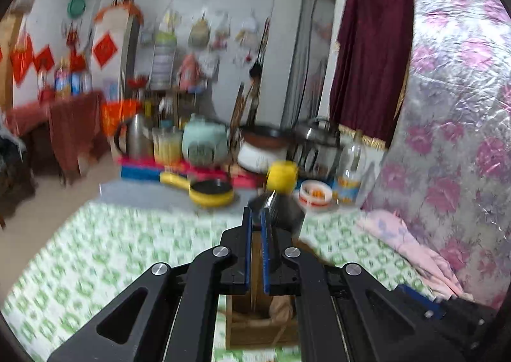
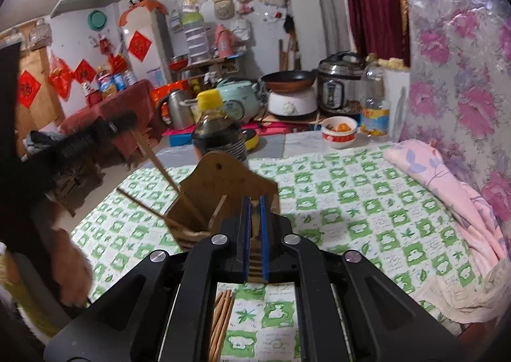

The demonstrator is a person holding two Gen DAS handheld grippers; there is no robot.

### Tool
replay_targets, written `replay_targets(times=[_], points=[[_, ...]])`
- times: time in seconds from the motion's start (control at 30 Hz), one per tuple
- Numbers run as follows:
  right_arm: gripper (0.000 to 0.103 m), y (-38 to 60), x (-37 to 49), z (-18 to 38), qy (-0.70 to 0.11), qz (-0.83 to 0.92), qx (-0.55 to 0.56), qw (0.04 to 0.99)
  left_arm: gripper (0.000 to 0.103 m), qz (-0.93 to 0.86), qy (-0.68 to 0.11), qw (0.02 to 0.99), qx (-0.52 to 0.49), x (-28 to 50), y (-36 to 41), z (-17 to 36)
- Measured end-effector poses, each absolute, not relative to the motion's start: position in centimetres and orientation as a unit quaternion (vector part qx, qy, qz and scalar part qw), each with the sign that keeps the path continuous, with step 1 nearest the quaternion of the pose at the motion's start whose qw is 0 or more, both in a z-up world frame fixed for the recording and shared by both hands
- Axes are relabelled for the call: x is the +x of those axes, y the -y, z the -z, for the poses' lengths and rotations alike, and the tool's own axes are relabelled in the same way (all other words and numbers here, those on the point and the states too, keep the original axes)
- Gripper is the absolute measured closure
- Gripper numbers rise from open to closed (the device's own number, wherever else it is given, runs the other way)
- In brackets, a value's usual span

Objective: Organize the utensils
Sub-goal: 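Open both tools to drop the chopsticks into the wooden holder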

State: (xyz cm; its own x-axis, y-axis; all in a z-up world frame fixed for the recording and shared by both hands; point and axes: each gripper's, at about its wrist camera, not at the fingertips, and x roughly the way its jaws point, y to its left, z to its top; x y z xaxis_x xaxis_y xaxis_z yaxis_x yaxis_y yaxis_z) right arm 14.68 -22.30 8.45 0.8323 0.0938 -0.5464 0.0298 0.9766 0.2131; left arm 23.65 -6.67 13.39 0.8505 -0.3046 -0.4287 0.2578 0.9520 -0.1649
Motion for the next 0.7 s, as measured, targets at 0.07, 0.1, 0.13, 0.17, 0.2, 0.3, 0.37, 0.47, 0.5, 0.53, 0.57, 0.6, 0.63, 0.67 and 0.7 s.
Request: replay_targets(times=[0.07, 0.1, 0.13, 0.17, 0.2, 0.3, 0.37, 0.47, 0.5, 0.53, 0.57, 0.6, 0.63, 0.67, 0.7], points=[[0.078, 22.3, 14.3, -8.5, -0.283, -0.009, 0.107, 0.953, 0.064, 0.147, -0.243, 0.956, -0.074, 23.5, 5.5, -12.5], [0.070, 22.3, 14.1, -8.6, -0.280, -0.008, 0.107, 0.954, 0.050, 0.144, -0.244, 0.955, -0.088, 23.1, 4.7, -12.2], [0.067, 22.3, 13.9, -8.7, -0.276, -0.007, 0.108, 0.955, 0.033, 0.138, -0.239, 0.956, -0.097, 22.7, 4.1, -11.9], [0.065, 22.3, 13.6, -8.9, -0.270, -0.003, 0.109, 0.957, 0.028, 0.130, -0.234, 0.958, -0.101, 22.4, 3.7, -11.8], [0.065, 22.4, 13.2, -9.0, -0.265, 0.001, 0.112, 0.958, 0.027, 0.122, -0.232, 0.960, -0.095, 21.9, 3.4, -11.6], [0.065, 22.8, 12.2, -9.3, -0.252, 0.008, 0.124, 0.960, 0.023, 0.110, -0.248, 0.959, -0.084, 21.4, 2.8, -11.2], [0.059, 23.2, 11.3, -9.4, -0.240, 0.020, 0.130, 0.962, 0.022, 0.106, -0.260, 0.956, -0.086, 20.8, 2.1, -10.5], [0.050, 23.9, 9.9, -8.7, -0.233, 0.023, 0.152, 0.960, 0.019, 0.099, -0.272, 0.953, -0.087, 19.4, 0.8, -9.2], [0.050, 24.2, 9.2, -8.1, -0.236, 0.022, 0.163, 0.958, 0.018, 0.101, -0.282, 0.950, -0.085, 18.5, 0.2, -8.4], [0.050, 24.3, 8.8, -7.6, -0.239, 0.023, 0.168, 0.956, 0.017, 0.100, -0.288, 0.948, -0.086, 18.0, -0.2, -7.9], [0.050, 24.3, 8.3, -7.0, -0.245, 0.019, 0.173, 0.954, 0.016, 0.099, -0.297, 0.946, -0.087, 17.4, -0.6, -7.1], [0.049, 24.1, 8.0, -6.4, -0.251, 0.017, 0.175, 0.952, 0.015, 0.099, -0.314, 0.940, -0.086, 16.7, -1.1, -5.9], [0.049, 23.9, 7.7, -5.5, -0.265, 0.016, 0.177, 0.948, 0.015, 0.099, -0.333, 0.935, -0.079, 16.2, -1.4, -4.9], [0.048, 23.6, 7.5, -4.6, -0.280, 0.011, 0.179, 0.943, 0.015, 0.097, -0.344, 0.931, -0.073, 16.0, -1.5, -4.3], [0.048, 23.2, 7.5, -3.7, -0.297, 0.007, 0.179, 0.938, 0.015, 0.092, -0.363, 0.925, -0.069, 15.5, -1.8, -3.3]])
